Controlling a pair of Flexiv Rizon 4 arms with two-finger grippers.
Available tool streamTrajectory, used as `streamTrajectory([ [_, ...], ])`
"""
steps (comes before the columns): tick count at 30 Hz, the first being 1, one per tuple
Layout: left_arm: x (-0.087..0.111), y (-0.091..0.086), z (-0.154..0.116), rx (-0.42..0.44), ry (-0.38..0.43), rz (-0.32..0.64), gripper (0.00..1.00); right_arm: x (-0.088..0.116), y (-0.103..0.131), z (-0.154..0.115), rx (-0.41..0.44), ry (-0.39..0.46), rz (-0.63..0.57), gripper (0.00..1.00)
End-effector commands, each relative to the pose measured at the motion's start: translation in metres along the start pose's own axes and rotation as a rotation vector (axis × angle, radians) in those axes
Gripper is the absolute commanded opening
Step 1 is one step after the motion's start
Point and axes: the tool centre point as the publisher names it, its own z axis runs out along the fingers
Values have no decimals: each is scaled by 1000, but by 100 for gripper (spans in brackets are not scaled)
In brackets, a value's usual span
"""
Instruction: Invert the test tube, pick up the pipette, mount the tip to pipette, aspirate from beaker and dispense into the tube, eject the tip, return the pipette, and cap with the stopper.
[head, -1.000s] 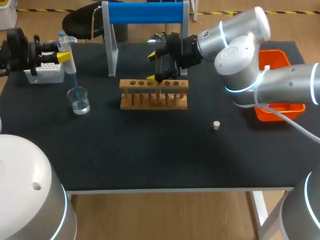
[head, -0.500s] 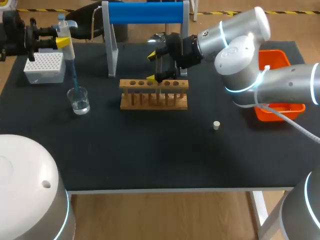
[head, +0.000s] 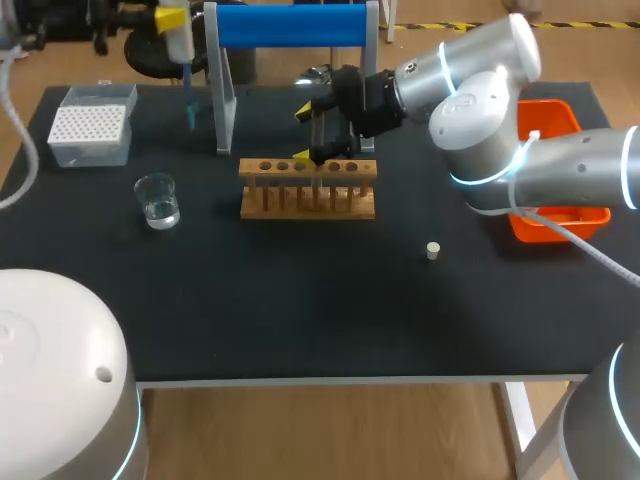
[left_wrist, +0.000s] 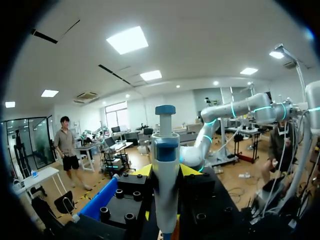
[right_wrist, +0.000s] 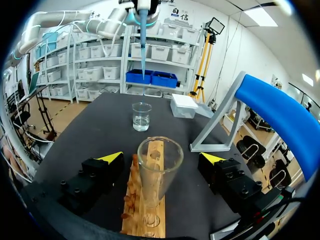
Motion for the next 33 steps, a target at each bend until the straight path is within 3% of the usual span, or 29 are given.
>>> streamTrajectory([
  [1,-20,-17,41,-31,60,-4,0,0,1,-2,4,4,0,100],
  [8,-27,-26,79,8,135,2,0,0,1,-2,4,4,0,100],
  [17,-32,-23,116,42,219,-29,0,0,1,-2,4,4,0,100],
  [33,-32,-19,121,46,228,-45,0,0,1,-2,4,4,0,100],
])
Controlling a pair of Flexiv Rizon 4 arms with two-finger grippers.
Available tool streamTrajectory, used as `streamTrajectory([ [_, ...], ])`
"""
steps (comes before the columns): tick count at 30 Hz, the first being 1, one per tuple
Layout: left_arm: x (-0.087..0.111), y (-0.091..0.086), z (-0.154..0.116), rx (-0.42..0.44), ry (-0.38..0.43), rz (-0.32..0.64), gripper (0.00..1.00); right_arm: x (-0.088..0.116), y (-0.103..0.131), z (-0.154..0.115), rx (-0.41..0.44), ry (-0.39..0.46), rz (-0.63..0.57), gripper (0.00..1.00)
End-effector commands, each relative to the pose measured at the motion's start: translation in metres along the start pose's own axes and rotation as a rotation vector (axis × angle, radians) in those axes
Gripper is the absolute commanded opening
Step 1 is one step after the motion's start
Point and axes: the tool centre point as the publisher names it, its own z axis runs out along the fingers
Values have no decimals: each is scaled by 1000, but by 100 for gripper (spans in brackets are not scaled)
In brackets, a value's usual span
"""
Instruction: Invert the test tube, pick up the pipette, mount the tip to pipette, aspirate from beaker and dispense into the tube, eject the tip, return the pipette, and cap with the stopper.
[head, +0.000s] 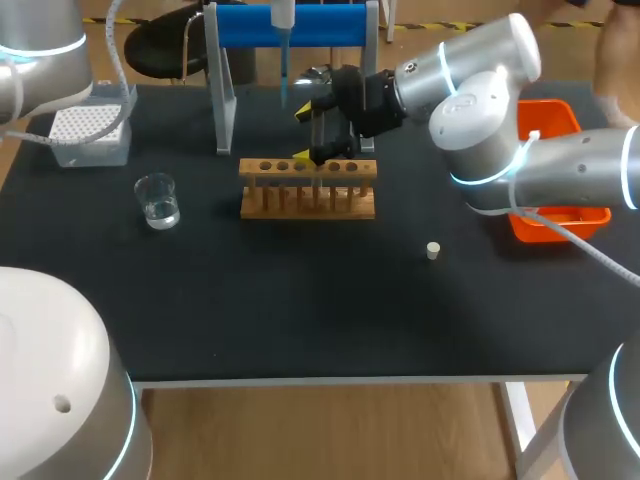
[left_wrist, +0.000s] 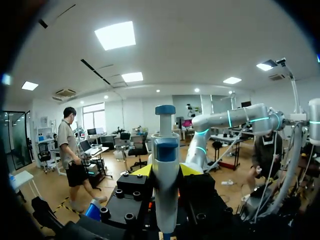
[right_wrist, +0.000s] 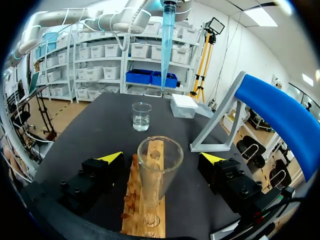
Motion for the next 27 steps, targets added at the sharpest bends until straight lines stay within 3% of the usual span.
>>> streamTrajectory([
  [1,-2,-1,-1,-1,8,-1,0,0,1,-1,4,4,0,100],
  [20,-5,1,1,9,3,-19,0,0,1,-1,4,4,0,100],
  [27,-7,-2,13,30,8,-26,0,0,1,-1,4,4,0,100],
])
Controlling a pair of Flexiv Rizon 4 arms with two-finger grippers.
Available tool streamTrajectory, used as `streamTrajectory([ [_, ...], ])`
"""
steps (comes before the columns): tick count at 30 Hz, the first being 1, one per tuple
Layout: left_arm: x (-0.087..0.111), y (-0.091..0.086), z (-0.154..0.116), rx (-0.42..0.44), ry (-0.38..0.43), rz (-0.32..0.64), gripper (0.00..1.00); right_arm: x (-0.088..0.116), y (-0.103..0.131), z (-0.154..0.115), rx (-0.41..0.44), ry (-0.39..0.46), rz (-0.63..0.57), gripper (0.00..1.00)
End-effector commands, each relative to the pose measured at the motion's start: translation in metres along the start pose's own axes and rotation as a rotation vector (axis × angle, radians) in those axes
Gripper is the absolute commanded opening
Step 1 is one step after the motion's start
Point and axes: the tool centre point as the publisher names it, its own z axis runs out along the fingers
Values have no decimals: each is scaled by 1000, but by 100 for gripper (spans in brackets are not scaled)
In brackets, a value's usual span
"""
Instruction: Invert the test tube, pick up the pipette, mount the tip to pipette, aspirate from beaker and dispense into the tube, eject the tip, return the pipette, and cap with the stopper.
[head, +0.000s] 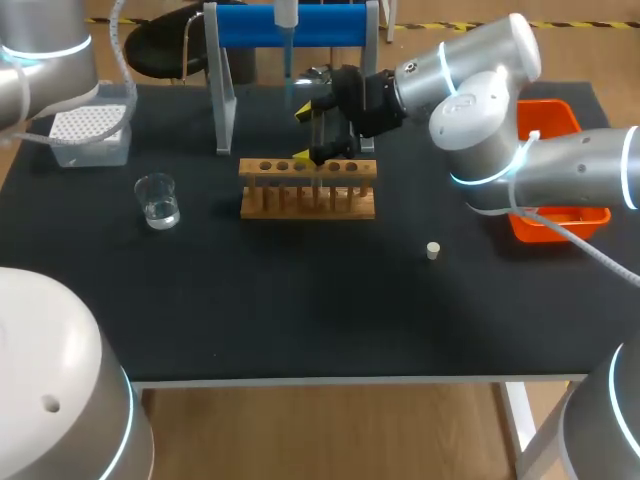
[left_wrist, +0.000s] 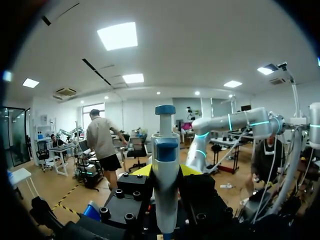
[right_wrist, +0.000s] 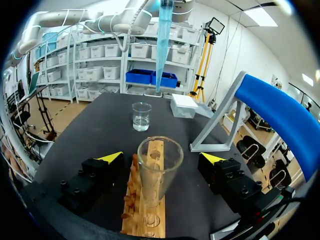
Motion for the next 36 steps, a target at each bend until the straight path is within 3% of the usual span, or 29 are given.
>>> streamTrajectory([
  [1,-4,0,8,6,5,-1,0,-1,1,-2,4,4,0,100],
  [19,-10,-6,26,31,13,2,0,-1,1,-2,4,4,0,100],
  [36,-18,4,31,32,28,-15,0,-1,1,-2,4,4,0,100],
])
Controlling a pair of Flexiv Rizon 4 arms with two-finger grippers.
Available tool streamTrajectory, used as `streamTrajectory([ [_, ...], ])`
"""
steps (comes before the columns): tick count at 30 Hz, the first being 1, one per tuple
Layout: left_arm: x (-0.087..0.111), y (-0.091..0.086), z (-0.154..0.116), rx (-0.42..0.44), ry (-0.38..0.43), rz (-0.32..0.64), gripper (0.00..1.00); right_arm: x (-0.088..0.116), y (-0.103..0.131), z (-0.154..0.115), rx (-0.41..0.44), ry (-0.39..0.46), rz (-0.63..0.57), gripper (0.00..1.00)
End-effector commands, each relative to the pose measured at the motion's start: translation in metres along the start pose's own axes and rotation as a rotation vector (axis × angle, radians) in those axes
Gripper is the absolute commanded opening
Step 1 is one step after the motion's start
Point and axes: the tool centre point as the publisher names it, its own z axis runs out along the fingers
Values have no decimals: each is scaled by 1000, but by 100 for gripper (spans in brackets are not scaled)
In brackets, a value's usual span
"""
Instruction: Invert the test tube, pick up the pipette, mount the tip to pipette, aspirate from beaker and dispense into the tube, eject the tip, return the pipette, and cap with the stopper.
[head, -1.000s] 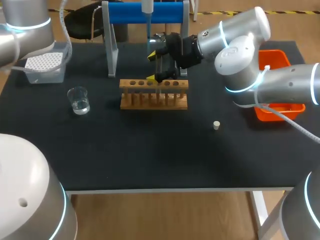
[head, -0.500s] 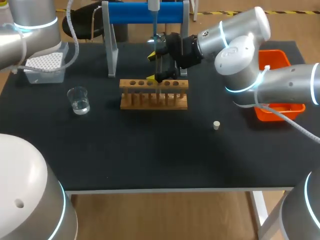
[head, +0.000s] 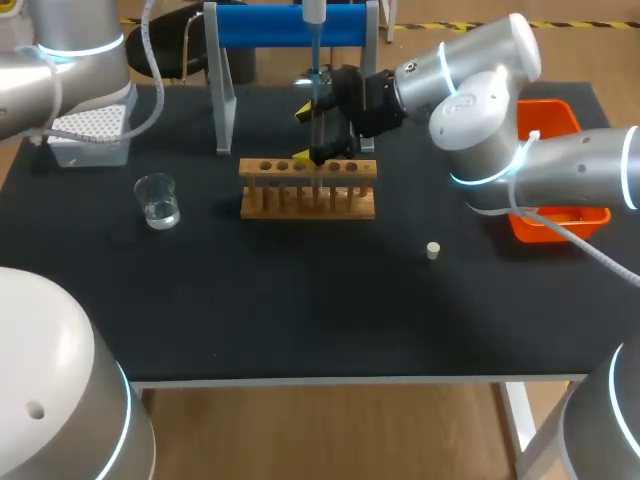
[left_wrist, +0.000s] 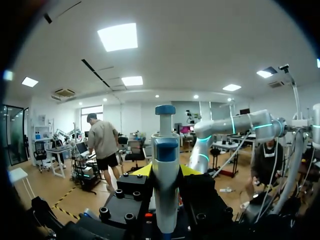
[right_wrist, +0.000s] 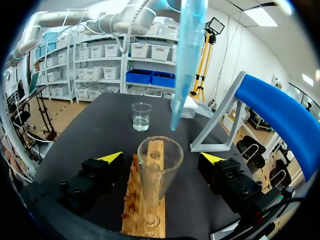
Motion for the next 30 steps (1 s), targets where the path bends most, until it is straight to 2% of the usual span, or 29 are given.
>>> streamTrajectory([
  [1,-4,3,0,2,11,-4,0,0,1,-1,4,4,0,100],
  [30,-7,24,-1,25,12,-40,0,0,1,-1,4,4,0,100],
])
